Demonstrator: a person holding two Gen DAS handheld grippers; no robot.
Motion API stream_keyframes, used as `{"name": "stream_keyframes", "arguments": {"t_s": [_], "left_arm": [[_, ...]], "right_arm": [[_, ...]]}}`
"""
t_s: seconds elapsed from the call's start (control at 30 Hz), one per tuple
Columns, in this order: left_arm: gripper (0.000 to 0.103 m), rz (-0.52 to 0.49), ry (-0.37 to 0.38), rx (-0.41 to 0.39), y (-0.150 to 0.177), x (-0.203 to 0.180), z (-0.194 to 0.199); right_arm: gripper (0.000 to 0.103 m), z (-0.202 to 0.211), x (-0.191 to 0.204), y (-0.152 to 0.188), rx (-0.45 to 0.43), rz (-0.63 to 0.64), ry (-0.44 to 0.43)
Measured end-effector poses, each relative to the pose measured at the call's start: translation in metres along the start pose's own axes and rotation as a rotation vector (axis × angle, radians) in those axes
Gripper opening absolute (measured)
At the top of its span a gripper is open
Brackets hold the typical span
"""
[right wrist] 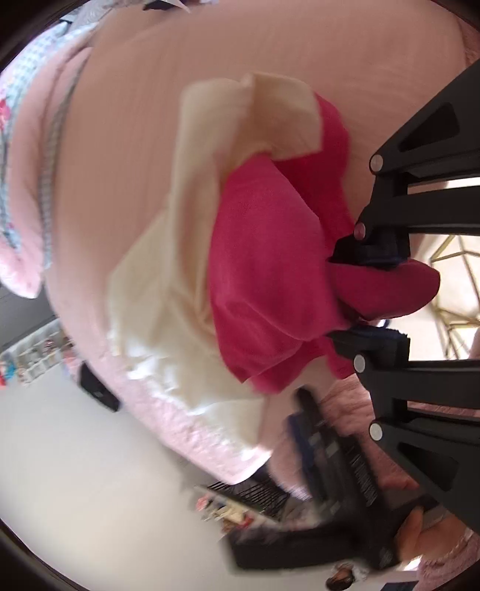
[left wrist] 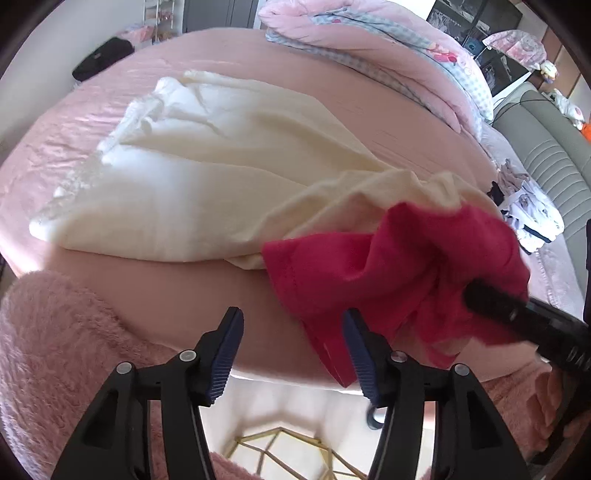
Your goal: Fold clothes
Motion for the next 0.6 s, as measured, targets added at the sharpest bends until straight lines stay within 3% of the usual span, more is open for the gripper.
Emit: {"name": "stream_keyframes", "arguments": {"t_s": [0.13, 0.17, 0.2, 0.23, 0.3, 0.43, 0.5, 0.6], "left_arm": [[0.053, -0.012, 0.175, 0.033, -0.001, -0.023, -0.024], [0.046, -0.036, 0.185, 0.021, -0.006, -0.03, -0.028], [0.016, -0.061, 0.173, 0.001, -0.015, -0.035, -0.029], [0.009, -0.085, 0.154, -0.022, -0.025, -0.039, -0.029], [0.007, -0.126, 0.122, -0.078, -0.053, -0.049, -0.021], [0.007, -0.169, 0.136, -0.194, -0.117, -0.075, 0.008], [0.007, -0.188, 0.158, -0.233, -0.135, -0.093, 0.022], [0.007, -0.209, 0.231, -0.295, -0.138, -0.114, 0.042]], "right_arm": [[0.016, 0.026, -0.007, -0.021, -0.104, -0.043, 0.011], [0.016, 0.031, -0.009, -0.023, -0.119, -0.049, 0.025], [0.016, 0.035, -0.011, -0.024, -0.13, -0.055, 0.037], [0.016, 0.037, -0.012, -0.021, -0.13, -0.063, 0.043], [0.015, 0.042, -0.013, -0.015, -0.129, -0.064, 0.055], [0.015, 0.069, -0.028, 0.001, -0.154, -0.069, 0.131], [0.016, 0.079, -0.034, 0.01, -0.153, -0.068, 0.159], [0.016, 0.068, -0.045, 0.034, -0.075, -0.042, 0.216]]}}
Point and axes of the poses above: each gripper's, at about its wrist camera, not at the fingertips, and z roughly against the way its jaws point, x to its left, y to its underside, the point moved 7 cm from there along -z, roughly the way its jaws point, and after that the axes turned 1 degree about -z, right-handed, at the moved point
